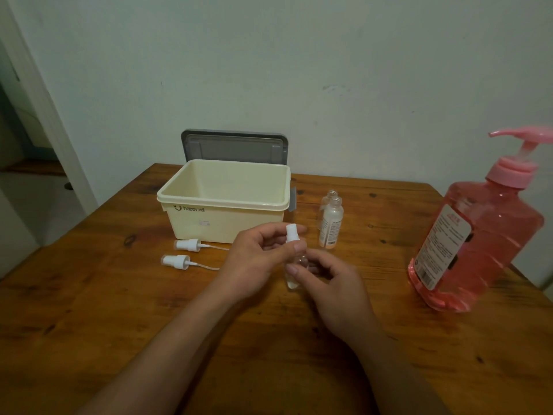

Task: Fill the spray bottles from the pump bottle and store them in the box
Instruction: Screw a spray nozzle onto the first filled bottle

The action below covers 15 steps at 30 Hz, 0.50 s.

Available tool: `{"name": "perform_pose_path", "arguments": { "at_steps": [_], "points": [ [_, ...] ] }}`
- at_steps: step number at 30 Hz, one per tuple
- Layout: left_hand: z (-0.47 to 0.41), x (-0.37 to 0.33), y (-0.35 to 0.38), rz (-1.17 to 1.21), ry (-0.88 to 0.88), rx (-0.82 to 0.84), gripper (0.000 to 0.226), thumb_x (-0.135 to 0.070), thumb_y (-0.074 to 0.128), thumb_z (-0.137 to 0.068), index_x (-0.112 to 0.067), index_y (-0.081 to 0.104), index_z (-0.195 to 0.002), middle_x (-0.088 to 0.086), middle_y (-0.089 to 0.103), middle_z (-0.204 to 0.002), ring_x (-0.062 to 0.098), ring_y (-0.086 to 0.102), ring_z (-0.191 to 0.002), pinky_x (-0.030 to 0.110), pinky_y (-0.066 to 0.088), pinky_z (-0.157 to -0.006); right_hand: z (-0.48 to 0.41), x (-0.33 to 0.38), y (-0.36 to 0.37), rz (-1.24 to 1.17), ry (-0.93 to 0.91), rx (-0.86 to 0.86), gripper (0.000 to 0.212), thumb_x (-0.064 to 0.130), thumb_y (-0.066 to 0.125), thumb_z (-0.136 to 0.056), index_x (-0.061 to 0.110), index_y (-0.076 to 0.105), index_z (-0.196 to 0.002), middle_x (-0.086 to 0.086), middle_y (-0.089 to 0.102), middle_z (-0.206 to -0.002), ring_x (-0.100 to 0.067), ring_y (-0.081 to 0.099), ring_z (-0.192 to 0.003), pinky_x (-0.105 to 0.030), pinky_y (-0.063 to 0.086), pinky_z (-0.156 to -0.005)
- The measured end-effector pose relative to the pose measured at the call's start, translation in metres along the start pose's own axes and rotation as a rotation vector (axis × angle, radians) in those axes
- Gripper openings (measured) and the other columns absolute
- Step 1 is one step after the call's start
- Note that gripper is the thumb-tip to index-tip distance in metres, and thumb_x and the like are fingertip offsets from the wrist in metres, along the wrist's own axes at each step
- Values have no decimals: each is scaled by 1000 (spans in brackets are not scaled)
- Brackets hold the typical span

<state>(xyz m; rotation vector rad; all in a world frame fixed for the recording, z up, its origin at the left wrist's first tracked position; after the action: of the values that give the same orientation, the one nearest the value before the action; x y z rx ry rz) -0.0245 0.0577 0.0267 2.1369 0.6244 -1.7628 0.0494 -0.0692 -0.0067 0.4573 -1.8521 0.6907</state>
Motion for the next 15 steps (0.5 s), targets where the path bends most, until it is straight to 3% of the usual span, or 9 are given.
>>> {"name": "perform_pose_path", "arguments": {
  "at_steps": [9, 15],
  "points": [
    [0, 1, 2, 14, 7, 30, 29, -8, 72, -83, -16, 70, -112, 2, 76, -97, 13, 71, -93, 22, 57, -78, 0, 1, -1, -25, 23, -4, 23, 22, 74, -84, 30, 72, -105, 14, 75, -95, -3, 69, -91, -22, 56, -79],
    [2, 8, 2, -29, 20, 26, 30, -16, 75, -80, -24, 72, -109, -4, 74, -103, 13, 68, -100, 30, 57, -84, 1, 1, 0, -4, 35, -3, 25, 20, 73, -85, 39, 66, -101, 24, 72, -93, 5, 66, -91, -12, 52, -73]
  ]
}}
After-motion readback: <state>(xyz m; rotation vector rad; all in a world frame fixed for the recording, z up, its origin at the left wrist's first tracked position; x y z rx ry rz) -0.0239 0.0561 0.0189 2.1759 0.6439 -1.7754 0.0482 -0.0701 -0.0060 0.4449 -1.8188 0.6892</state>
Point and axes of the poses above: each hand's wrist, its own z-axis away from the middle knuckle, its own y-axis out of the palm, x = y × z, the point moved 3 cm from there along -z, towards the middle knuckle
